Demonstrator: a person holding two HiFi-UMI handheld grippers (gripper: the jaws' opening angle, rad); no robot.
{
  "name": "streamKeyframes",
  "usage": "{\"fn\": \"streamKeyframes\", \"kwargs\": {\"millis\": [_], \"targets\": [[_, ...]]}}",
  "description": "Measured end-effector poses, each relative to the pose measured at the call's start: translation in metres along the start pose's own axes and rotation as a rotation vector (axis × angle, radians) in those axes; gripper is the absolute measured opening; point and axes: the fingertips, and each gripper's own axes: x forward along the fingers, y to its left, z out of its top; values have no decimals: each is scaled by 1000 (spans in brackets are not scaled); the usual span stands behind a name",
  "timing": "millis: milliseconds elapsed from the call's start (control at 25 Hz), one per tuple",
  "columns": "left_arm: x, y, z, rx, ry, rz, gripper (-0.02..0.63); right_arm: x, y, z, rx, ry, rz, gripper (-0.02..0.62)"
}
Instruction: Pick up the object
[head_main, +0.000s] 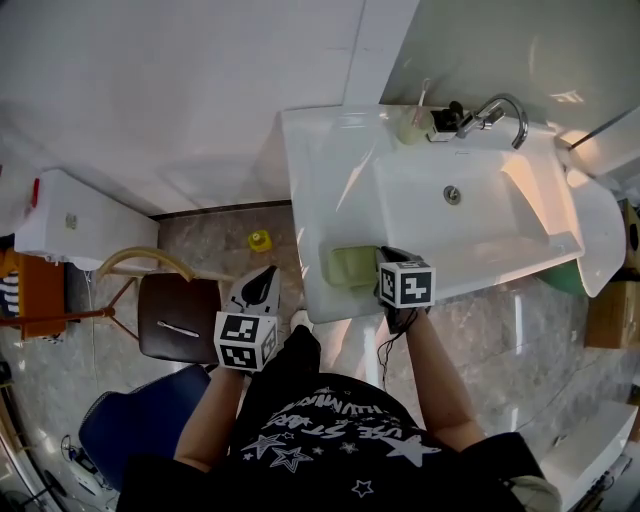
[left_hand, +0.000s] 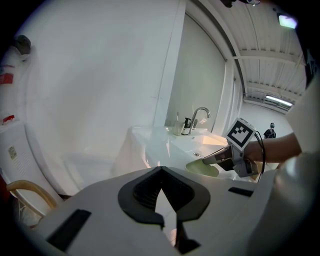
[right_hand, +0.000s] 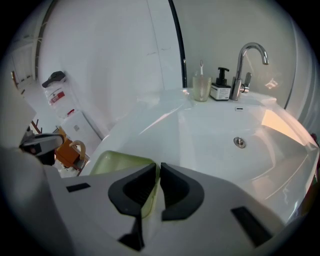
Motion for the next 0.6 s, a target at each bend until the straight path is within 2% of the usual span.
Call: {"fn": "streamKeyframes", "kwargs": {"millis": [320, 600], "targets": [[-36, -34, -5, 29, -47, 0, 15, -62, -1, 12, 41, -139, 20, 40], [-89, -84, -21, 63, -93, -7, 15, -132, 5, -20, 80, -230, 50, 38]]}}
